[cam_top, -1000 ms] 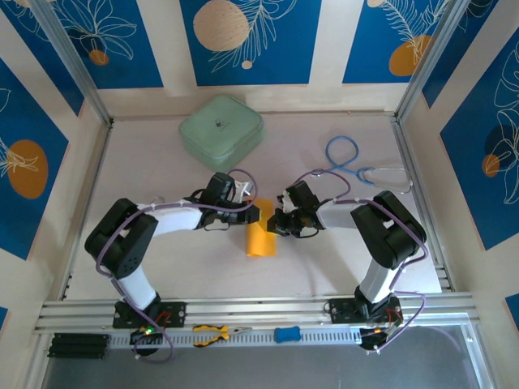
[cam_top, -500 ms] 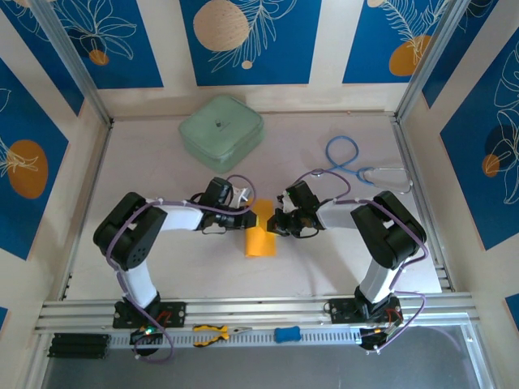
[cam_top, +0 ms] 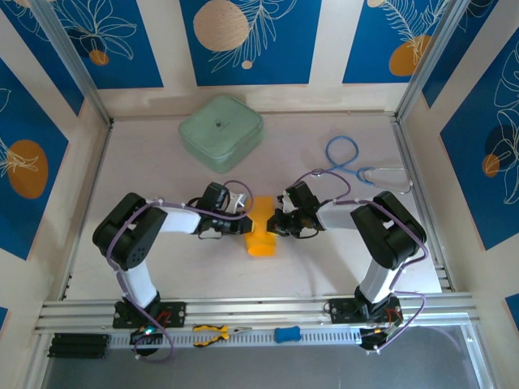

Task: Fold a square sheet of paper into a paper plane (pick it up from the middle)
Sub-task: First fold the square sheet of paper in half at the center of the table.

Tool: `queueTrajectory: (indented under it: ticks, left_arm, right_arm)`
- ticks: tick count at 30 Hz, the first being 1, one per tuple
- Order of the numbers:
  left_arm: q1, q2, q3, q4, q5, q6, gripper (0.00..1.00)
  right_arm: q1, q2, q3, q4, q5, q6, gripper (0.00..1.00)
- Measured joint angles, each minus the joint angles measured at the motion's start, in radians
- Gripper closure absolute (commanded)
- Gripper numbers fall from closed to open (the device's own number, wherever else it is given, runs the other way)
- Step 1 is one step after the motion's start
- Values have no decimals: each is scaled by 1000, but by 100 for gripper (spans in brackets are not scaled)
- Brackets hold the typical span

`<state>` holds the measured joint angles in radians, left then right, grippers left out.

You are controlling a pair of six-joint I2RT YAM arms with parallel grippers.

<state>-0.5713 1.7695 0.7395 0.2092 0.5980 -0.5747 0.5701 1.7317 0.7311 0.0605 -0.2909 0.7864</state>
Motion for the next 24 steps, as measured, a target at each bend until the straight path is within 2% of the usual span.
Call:
queueTrajectory:
  ticks: [8, 17, 24]
  left_arm:
    - [1, -111, 0, -11, 49, -84, 99]
    - [-9, -34, -71, 67, 98, -156, 100]
    - [-9, -6, -87, 76, 104, -133, 100]
  right_arm:
    - [4, -1, 0, 0, 7, 7, 100]
    - [10, -6, 0, -2, 24, 7, 100]
    - [13, -7, 0, -4, 29, 8, 100]
